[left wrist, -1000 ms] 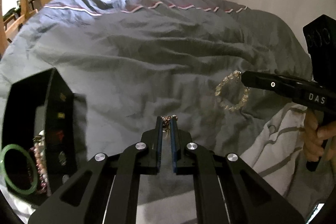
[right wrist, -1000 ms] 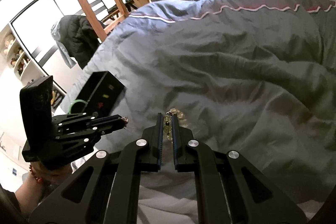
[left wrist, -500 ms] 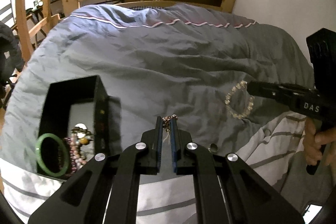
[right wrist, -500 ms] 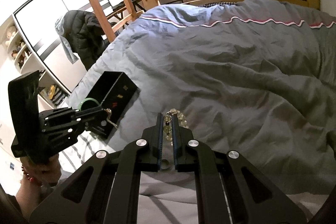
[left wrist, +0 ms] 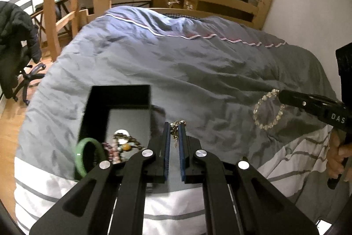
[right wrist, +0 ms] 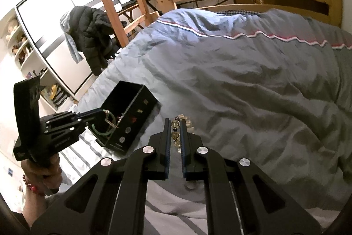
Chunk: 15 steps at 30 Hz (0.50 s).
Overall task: Organize jewelry
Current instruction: 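Carry both gold pieces to black box and open both tools over it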
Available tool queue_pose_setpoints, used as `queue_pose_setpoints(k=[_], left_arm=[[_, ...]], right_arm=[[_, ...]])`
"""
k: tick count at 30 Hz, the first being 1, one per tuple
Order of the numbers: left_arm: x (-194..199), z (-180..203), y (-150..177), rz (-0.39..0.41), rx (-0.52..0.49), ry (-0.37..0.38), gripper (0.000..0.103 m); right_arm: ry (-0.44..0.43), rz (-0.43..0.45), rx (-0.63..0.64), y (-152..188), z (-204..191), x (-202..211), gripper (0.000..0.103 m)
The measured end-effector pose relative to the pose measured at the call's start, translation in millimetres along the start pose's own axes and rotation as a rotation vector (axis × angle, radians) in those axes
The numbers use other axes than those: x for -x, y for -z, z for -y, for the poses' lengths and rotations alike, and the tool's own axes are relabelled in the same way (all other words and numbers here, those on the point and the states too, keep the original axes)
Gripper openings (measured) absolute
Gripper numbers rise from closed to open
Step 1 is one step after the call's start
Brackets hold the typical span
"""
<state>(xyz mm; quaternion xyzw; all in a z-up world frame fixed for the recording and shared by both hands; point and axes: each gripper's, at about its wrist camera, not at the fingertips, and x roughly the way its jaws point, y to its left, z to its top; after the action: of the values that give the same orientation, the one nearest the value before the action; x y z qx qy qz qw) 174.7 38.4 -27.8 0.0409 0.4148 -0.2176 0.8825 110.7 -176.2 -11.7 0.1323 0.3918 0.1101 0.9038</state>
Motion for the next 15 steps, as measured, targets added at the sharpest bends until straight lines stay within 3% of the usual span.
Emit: queue_pose_setpoints(k=[6, 15], left_arm=[[4.7, -19.8, -2.8, -0.003, 0.024, -0.04, 0.007], [18.6, -37.9, -6.3, 0.026, 0.049, -0.013, 0.007]], right_arm=[[-0.012, 0.004, 0.011, -20.4, -10.9, 15.8, 0.009], [-0.004, -0.006, 0.016, -39.9, -15.2, 41.7, 0.009]])
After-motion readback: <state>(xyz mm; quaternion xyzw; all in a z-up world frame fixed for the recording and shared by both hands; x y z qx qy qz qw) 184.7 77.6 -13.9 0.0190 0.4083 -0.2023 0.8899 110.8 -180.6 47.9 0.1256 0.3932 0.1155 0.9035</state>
